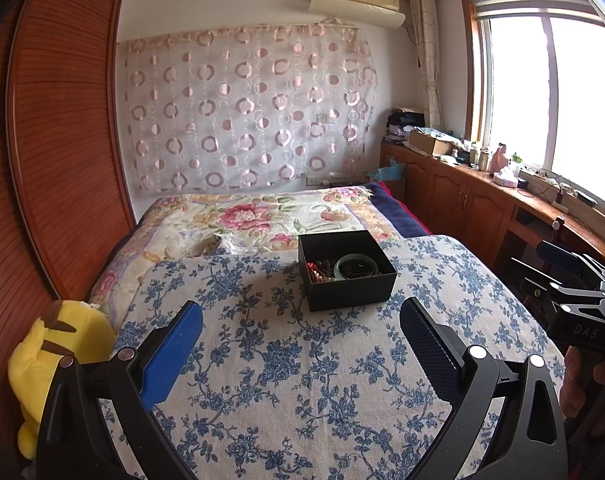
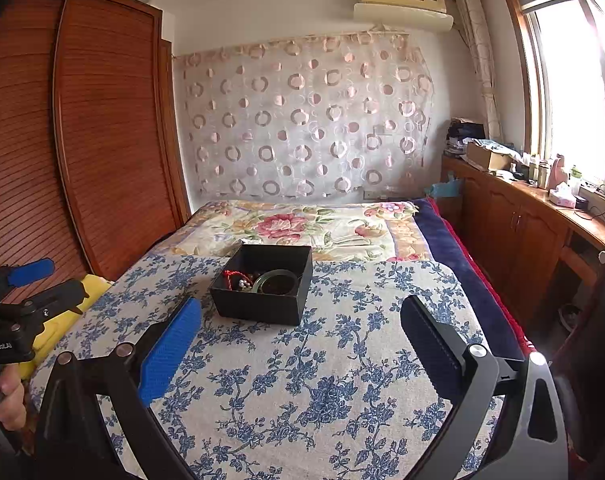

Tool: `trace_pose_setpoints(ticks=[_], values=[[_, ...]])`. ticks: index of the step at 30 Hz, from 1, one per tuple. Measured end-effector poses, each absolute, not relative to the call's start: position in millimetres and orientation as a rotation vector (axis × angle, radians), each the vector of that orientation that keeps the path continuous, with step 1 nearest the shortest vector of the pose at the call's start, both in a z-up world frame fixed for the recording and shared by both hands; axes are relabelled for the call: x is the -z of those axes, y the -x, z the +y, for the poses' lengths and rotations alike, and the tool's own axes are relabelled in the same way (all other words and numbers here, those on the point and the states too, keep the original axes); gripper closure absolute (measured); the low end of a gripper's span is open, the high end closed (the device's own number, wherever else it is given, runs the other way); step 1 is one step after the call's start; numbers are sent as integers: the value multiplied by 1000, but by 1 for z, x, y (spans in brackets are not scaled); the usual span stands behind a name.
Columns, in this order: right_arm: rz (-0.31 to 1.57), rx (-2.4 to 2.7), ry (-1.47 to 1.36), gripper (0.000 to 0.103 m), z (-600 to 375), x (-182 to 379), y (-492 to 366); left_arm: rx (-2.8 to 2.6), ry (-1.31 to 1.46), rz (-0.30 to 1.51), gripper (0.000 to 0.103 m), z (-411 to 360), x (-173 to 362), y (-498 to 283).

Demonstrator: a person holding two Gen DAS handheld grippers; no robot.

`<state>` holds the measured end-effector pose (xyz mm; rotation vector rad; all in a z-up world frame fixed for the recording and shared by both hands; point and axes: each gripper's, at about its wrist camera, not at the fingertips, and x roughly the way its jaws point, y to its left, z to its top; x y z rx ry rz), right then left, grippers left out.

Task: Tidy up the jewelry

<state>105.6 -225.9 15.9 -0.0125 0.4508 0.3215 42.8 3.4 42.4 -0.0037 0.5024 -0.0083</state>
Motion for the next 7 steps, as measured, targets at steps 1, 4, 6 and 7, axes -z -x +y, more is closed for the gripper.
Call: trace_pose_setpoints(ticks=[1,4,6,7], values=[[451,-322,12,3,-226,-17,-105,9,4,503,8,4,-43,-43],[453,-324,12,3,-225,-18,-105,9,6,508,8,5,-43,-43],[452,-324,11,3,-225,-19,-105,9,10,509,8,7,-43,-44],[452,-324,11,3,-225,-19,-105,10,11,510,8,7,-43,-44]])
